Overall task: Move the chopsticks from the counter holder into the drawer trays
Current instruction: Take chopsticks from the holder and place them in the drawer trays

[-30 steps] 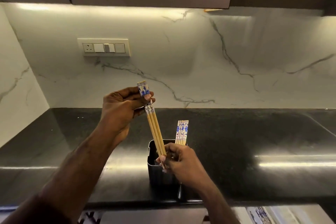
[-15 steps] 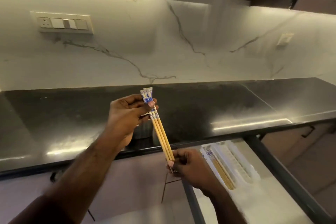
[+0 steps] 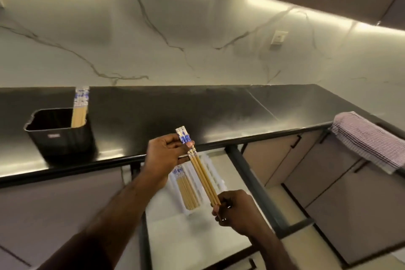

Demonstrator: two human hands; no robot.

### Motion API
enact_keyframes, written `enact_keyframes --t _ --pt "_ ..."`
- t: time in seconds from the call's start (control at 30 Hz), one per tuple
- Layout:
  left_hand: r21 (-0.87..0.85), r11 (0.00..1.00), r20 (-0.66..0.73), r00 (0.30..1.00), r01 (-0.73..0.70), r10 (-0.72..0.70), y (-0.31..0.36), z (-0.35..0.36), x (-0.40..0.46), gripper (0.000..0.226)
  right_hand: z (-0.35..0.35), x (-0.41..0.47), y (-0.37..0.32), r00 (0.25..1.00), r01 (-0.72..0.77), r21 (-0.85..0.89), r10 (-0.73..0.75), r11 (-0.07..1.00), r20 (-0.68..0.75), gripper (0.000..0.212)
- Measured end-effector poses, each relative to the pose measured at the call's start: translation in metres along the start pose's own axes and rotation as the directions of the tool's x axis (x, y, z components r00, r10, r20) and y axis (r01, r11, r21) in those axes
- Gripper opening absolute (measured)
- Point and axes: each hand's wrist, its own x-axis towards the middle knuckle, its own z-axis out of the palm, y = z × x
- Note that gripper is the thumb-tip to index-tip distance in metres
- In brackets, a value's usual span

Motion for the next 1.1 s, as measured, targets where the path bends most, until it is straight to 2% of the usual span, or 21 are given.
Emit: enact_keyframes --t 0.23,0.3,0.43,0.6,0.67,0.77,0.83,1.0,1.1 --pt "0.235 0.963 -0.017 0.991 0.133 -0.133 -0.087 0.082 0.039 0.035 -0.055 0.044 0.062 0.986 -0.161 -0.151 0.166 0.975 0.022 0.018" --pt "0.293 0.945 -0.013 0.988 0.148 -0.151 -0.107 0.092 0.052 0.031 -0.059 0.064 0.073 0.978 -0.201 -0.153 0.206 0.968 0.019 0.017" --pt "0.490 0.854 -0.015 0.981 0.176 -0.194 -0.152 0.102 0.088 0.023 -0.059 0.107 0.090 0.942 -0.320 -0.167 0.332 0.933 0.051 0.018" --pt "0.657 0.745 0.094 0.968 0.114 -0.232 -0.217 0.097 0.129 0.025 -0.051 0.166 0.106 0.872 -0.433 -0.271 0.476 0.860 0.116 0.015" --pt "0.762 0.644 0.122 0.960 0.073 -0.252 -0.239 0.095 0.142 0.036 -0.048 0.187 0.111 0.854 -0.457 -0.275 0.503 0.846 0.130 0.017" --pt "0.926 0.377 0.118 0.960 -0.013 -0.256 -0.257 0.093 0.161 0.051 -0.038 0.220 0.116 0.812 -0.514 -0.265 0.562 0.816 0.155 0.021" --pt "0.962 0.266 0.135 0.961 -0.068 -0.241 -0.259 0.094 0.171 0.053 -0.031 0.236 0.117 0.793 -0.553 -0.211 0.587 0.806 0.162 0.022" --pt "0.986 0.119 0.144 0.950 -0.115 -0.277 -0.276 0.091 0.193 0.048 -0.004 0.286 0.134 0.814 -0.521 -0.176 0.548 0.835 0.193 0.028" --pt "0.994 0.071 0.101 0.937 -0.082 -0.335 -0.280 0.092 0.200 0.041 0.030 0.329 0.192 0.832 -0.474 -0.220 0.516 0.853 0.205 0.043"
